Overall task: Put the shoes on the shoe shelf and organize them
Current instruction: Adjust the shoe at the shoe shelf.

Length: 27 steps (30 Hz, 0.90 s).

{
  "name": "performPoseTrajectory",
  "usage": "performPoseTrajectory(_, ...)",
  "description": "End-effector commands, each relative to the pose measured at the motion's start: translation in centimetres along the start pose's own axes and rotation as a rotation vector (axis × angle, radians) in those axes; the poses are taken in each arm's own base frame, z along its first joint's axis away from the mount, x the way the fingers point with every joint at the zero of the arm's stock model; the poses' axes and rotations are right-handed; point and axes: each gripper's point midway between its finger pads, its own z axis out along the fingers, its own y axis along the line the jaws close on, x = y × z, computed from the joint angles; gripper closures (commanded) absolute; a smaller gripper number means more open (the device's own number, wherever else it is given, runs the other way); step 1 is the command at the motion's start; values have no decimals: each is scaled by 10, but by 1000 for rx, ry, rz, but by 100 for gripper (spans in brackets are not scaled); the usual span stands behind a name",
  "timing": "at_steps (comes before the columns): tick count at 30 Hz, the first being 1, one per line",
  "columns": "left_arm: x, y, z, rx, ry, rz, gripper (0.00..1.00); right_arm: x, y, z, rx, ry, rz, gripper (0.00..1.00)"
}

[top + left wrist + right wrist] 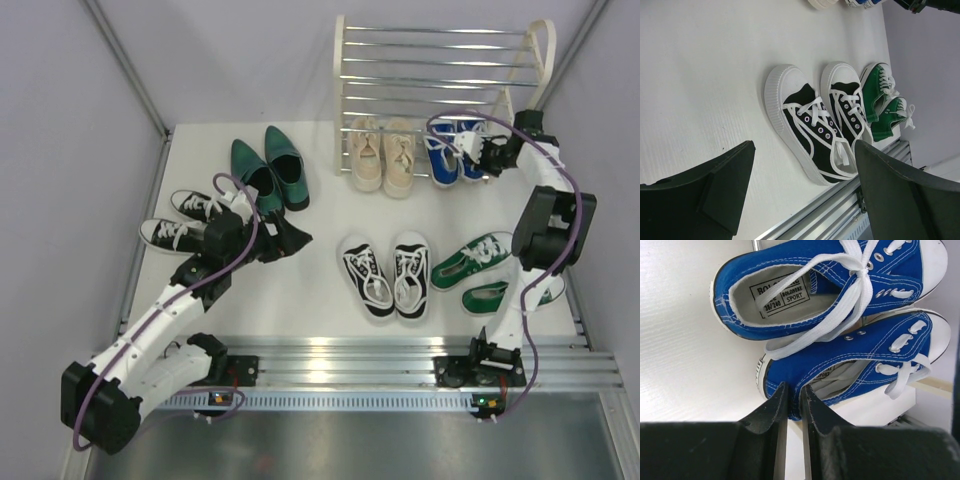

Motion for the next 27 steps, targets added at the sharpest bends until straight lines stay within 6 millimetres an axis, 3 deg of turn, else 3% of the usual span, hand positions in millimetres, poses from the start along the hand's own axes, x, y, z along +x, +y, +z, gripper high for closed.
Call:
performPoseTrajectory(1,-8,-9,-3,46,-39,4,14,-28,-20,-37,79,-45,-30,96)
performPoseTrajectory(12,-8,-9,-4,50,-41,6,14,-39,-4,-53,-25,-104,-51,100)
performPoseTrajectory(19,-6,-9,-5,53,-40,3,14,-27,2,-45,-35,-68,-29,97)
performPoseTrajectory(21,-7,-9,-5,52,-43,2,14,-22,8,-40,-47,-52,-21,89)
performPoseTrajectory(26,-7,-10,-4,54,-40,1,14,-9,11,-33,-31,-1,9,51)
performPoseTrajectory(27,-8,-10,-4,56,-42,1,14,-8,12,-34,-31,4,12,48)
